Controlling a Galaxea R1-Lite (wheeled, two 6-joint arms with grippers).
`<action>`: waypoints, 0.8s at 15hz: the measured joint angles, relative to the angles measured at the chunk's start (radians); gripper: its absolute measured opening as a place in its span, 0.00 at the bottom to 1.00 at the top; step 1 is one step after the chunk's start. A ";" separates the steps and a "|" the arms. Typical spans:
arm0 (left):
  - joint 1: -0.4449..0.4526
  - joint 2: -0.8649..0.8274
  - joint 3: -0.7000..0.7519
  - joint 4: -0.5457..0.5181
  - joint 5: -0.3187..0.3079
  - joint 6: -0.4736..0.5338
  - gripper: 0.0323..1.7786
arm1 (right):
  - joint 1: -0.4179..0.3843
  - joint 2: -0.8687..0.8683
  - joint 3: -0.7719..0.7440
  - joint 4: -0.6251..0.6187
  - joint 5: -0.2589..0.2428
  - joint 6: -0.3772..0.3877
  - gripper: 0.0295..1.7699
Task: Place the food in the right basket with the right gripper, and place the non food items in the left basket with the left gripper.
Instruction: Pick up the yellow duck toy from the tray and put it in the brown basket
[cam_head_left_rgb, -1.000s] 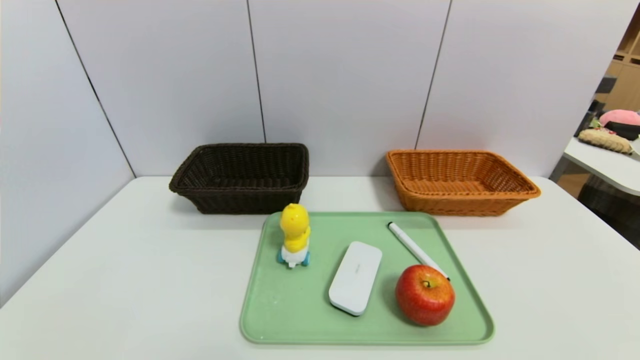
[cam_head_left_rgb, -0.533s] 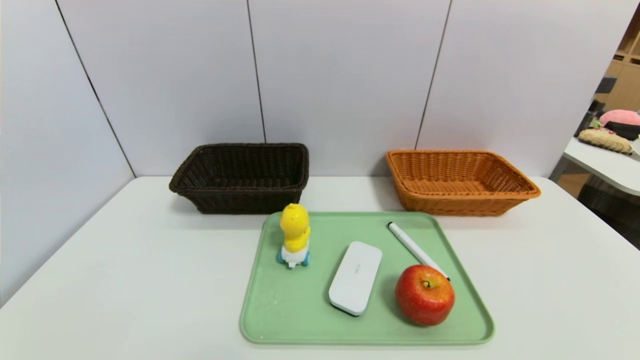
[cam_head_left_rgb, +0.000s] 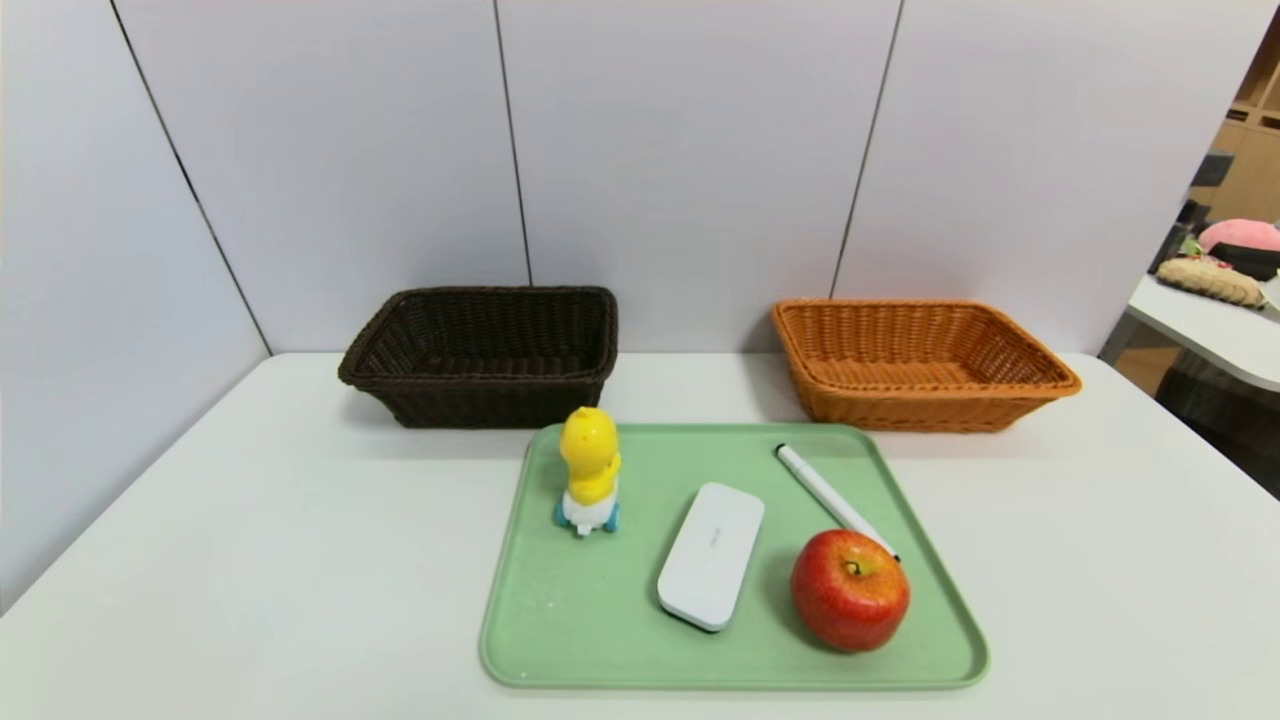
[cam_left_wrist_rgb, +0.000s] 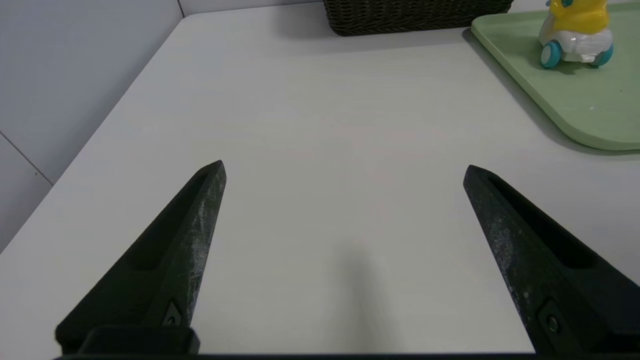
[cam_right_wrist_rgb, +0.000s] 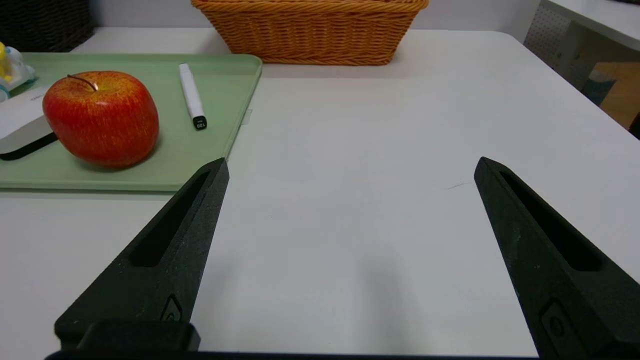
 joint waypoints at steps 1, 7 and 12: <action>0.000 0.000 -0.013 0.020 -0.001 -0.001 0.95 | 0.000 0.000 -0.014 0.008 0.001 -0.001 0.96; 0.000 0.012 -0.208 0.270 -0.141 -0.052 0.95 | 0.001 0.001 -0.154 0.243 0.050 -0.004 0.96; -0.001 0.232 -0.343 0.317 -0.194 -0.064 0.95 | 0.001 0.122 -0.268 0.348 0.071 -0.005 0.96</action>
